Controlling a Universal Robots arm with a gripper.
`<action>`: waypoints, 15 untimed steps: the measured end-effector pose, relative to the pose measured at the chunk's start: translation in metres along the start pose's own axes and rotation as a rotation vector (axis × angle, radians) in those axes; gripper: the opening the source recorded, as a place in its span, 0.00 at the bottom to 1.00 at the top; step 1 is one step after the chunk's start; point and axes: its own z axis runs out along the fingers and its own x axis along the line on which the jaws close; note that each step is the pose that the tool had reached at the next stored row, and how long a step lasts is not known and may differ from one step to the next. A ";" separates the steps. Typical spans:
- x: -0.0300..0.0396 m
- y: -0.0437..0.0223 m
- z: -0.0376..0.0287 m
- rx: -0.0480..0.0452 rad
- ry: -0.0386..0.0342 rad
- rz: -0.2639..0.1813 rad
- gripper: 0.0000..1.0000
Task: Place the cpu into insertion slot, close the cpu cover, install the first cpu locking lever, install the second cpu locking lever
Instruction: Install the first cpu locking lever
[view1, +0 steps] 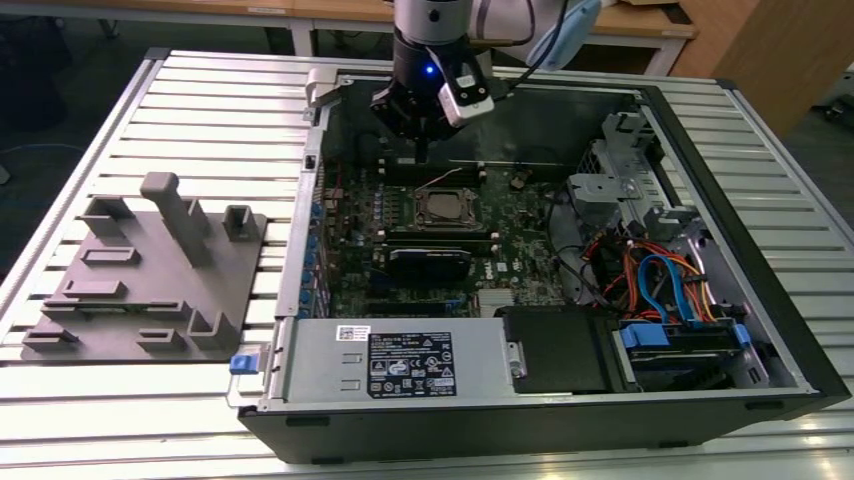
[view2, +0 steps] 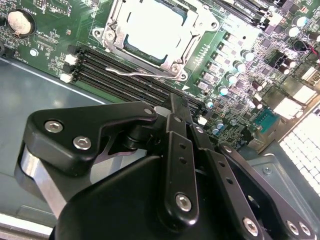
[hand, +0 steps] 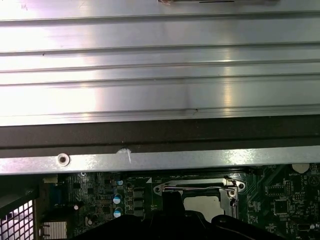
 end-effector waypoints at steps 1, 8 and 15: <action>0.0000 0.0000 0.0000 0.0000 0.0000 0.000 0.10; -0.0001 0.0000 0.0000 -0.0012 0.0001 0.000 0.10; -0.0005 -0.0068 0.0014 -0.0444 0.0023 0.004 0.10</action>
